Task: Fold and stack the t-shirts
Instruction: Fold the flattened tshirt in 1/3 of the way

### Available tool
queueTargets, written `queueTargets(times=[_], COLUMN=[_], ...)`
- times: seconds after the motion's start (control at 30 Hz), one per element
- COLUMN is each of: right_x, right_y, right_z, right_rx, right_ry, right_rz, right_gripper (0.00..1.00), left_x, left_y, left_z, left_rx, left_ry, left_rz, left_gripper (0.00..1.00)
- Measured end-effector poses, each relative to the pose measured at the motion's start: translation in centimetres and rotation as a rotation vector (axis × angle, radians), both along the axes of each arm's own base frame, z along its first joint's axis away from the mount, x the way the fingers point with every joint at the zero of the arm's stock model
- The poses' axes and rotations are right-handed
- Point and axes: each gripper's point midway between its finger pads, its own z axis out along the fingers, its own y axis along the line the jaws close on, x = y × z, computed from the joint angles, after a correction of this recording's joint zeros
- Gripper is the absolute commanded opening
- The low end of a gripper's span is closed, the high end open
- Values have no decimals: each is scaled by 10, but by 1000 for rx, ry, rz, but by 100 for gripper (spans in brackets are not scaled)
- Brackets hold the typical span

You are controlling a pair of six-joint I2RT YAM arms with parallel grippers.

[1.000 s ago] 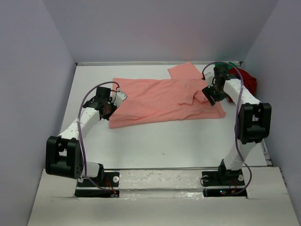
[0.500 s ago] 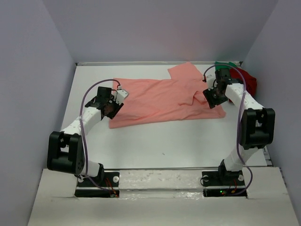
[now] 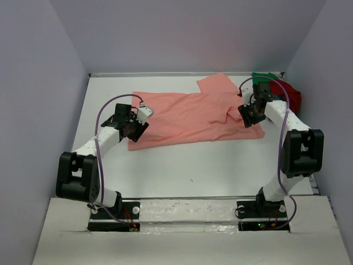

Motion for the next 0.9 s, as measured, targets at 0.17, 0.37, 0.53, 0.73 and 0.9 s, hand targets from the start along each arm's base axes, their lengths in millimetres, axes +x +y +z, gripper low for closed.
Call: queueTargets(times=[0.17,0.37,0.53,0.73,0.9], right_x=[0,-1,-3,-1,1], right_y=[3,4,4,-4,-18], right_z=[0,-7,-13,-20,-24], right_rx=[16,23,18,-20,-95], right_ry=[2,25,42,61,68], right_rz=[4,7,5,-12,-47], right_gripper=[48,47,46,46,46], left_x=[2,3,0,-4,-4], left_y=[-6,-9,-10,-10,-10], left_z=[-2,-10,-21,-32,-33], left_rx=[-27,-35,-39,-35,-35], left_ry=[2,21,46,70,68], left_rz=[-16,-26,-30,-35,-36], left_gripper=[58,37,27,21,20])
